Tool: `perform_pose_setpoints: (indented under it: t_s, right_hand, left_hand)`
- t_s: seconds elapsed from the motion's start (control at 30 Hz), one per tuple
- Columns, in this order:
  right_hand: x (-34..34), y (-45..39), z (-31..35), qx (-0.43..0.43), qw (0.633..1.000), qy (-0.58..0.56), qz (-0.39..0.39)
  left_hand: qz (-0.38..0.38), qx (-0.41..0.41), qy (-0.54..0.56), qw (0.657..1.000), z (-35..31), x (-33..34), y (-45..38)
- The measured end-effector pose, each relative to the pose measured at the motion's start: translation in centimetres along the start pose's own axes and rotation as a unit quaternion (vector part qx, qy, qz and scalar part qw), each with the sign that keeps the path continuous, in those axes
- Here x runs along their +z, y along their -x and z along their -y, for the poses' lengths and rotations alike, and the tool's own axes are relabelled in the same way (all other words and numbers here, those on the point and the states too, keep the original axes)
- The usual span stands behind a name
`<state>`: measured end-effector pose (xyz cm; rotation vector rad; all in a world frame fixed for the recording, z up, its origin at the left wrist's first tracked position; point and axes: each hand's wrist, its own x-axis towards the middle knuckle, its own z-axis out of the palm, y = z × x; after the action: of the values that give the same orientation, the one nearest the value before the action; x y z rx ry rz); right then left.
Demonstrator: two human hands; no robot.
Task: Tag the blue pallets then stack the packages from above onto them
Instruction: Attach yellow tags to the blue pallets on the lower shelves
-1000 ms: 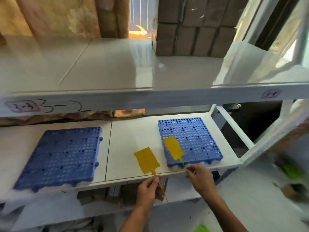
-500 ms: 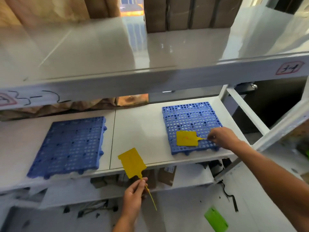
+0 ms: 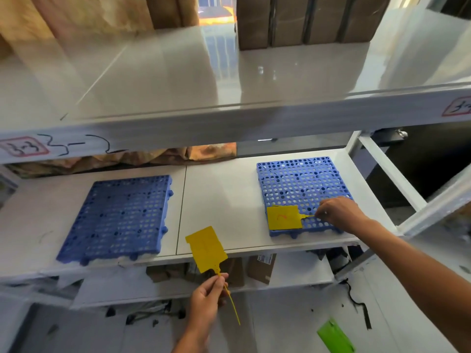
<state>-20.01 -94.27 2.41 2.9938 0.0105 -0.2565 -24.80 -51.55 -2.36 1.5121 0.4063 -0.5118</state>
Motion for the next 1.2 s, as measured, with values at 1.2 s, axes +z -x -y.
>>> perform_pose_setpoints:
  t_s: [1.2]
  right_hand:
    - [-7.8, -9.0, 45.1, -0.168, 0.928, -0.33, 0.037]
  left_hand:
    - [-0.189, -0.012, 0.319, 0.929, -6.6, -14.5, -4.1]
